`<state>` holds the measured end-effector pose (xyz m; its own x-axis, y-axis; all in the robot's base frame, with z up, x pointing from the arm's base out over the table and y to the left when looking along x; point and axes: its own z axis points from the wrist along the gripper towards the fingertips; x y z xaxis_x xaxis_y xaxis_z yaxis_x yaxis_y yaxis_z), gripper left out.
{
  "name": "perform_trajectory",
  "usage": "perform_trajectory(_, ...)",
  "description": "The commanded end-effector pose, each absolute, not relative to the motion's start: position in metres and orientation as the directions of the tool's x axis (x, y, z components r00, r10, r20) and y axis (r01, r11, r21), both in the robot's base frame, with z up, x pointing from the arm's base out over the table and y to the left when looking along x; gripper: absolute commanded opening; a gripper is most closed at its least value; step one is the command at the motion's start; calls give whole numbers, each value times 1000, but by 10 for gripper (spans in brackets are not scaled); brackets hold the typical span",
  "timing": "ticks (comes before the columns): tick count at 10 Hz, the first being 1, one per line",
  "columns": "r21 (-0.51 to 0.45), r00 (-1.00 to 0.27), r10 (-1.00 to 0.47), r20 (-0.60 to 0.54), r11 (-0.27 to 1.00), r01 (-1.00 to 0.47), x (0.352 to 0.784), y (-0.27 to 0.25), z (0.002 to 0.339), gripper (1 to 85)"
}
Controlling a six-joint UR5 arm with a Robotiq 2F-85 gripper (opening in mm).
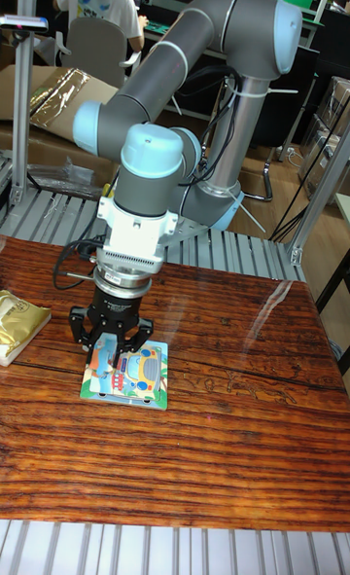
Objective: Assemble one piece of a puzzle
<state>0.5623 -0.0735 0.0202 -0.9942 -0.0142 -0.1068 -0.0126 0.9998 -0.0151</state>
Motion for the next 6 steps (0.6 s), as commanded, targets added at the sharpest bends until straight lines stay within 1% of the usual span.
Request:
perform_trajectory(1,-7,-992,-7,-125,1000,-6,561,-72,13,90)
perform_trajectory(6,-7,-993,-3,-120,1000,-2,557,-68,12,87)
